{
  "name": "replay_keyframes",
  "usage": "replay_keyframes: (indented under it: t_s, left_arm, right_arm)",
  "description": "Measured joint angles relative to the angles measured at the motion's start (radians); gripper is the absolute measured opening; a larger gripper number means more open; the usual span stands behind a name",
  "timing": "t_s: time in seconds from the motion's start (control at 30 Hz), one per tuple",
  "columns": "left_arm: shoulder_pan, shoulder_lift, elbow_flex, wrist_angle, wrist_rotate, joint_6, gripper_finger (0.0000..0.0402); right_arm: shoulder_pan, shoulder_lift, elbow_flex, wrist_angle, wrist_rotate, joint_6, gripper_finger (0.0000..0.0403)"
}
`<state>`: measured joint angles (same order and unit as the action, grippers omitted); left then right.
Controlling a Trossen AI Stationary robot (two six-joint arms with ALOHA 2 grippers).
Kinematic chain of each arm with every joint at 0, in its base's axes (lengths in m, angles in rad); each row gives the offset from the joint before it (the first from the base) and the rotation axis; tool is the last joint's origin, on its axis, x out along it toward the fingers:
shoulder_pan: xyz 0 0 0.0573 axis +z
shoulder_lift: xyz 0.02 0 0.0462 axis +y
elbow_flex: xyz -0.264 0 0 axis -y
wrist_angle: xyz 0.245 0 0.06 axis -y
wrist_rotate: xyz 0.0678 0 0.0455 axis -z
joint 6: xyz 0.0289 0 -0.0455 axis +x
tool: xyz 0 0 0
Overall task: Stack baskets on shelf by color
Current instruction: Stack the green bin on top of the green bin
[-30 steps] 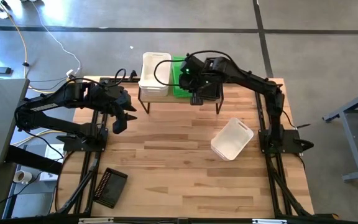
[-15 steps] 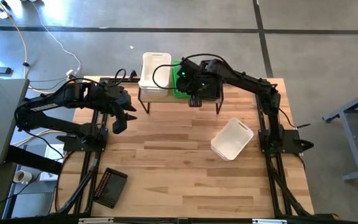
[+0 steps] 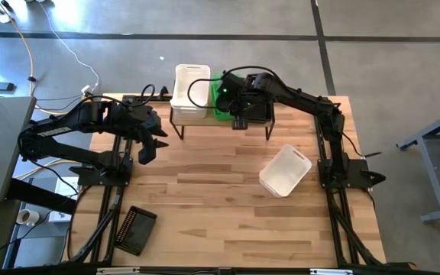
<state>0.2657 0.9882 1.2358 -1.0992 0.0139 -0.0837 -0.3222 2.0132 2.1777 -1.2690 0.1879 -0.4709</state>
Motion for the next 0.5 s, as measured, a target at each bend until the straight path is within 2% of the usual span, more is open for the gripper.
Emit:
replay_keyframes:
  t_s: [0.23, 0.5]
  left_arm:
    - [0.0, 0.0, 0.0, 0.0, 0.0, -0.001, 0.0158]
    - [0.0, 0.0, 0.0, 0.0, 0.0, 0.0, 0.0158]
  right_arm:
    - [0.0, 0.0, 0.0, 0.054, 0.0, 0.003, 0.0093]
    - [0.002, 0.0, 0.0, 0.126, -0.089, 0.029, 0.0102]
